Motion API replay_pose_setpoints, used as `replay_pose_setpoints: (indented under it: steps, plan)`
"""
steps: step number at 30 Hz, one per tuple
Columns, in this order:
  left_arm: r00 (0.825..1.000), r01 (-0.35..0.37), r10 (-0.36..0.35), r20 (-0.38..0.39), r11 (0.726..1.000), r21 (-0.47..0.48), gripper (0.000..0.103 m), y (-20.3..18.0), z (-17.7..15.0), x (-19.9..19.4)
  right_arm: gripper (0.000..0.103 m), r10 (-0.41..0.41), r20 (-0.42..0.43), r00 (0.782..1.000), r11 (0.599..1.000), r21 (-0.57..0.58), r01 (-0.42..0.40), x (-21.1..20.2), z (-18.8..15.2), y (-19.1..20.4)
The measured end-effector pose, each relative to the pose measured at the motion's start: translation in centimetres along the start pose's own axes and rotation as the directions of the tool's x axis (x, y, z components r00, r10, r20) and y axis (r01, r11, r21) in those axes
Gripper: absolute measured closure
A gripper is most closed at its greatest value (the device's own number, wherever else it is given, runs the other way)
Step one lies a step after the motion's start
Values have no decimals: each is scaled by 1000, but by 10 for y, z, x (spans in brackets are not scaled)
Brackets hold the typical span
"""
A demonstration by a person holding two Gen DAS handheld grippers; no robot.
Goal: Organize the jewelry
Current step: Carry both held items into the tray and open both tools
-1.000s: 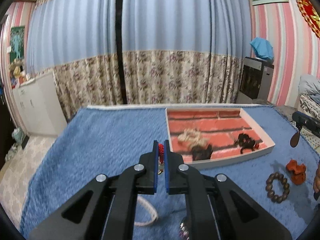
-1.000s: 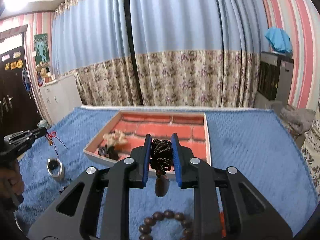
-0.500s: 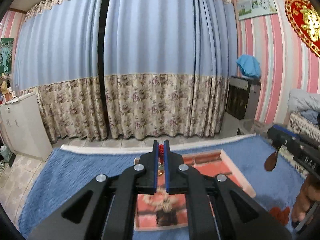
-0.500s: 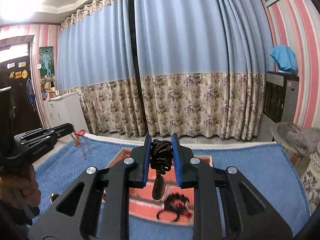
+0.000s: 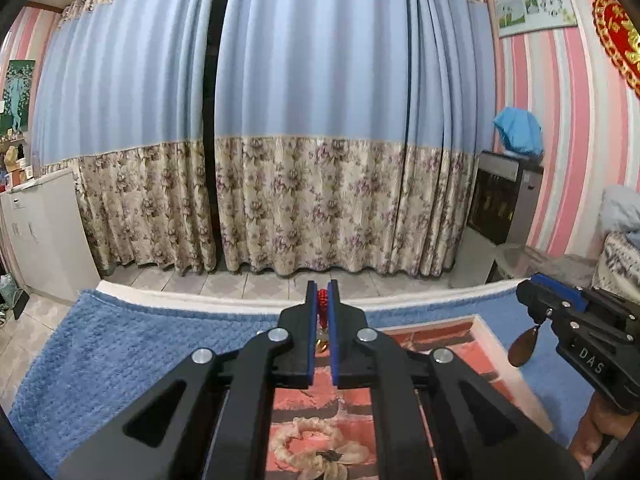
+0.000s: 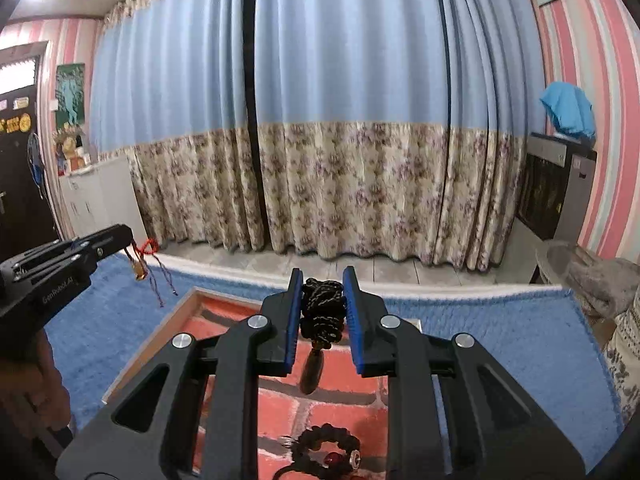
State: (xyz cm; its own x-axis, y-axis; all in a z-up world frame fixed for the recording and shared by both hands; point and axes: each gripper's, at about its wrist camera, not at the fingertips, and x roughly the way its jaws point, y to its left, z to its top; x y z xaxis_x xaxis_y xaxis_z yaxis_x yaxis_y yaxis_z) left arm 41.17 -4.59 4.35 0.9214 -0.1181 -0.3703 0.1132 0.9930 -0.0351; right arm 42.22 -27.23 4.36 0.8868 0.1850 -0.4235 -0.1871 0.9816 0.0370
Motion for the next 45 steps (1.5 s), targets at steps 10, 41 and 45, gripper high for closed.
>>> replay_pose_setpoints:
  steps: [10, 41, 45]
  plan:
    - [995, 4, -5, -102, 1000, -16, 98, 2, -33, 39, 82, -34, -111, 993, 999, 0, 34, 47, -38, -5]
    - [937, -33, 12, -348, 998, -54, 98, 8, -79, 97, 82, -59, -259, 964, 998, -3, 60, 82, -70, -18]
    - [934, -42, 20, -357, 998, -53, 98, 10, -79, 98, 82, -59, -263, 963, 998, -1, 60, 82, -70, -17]
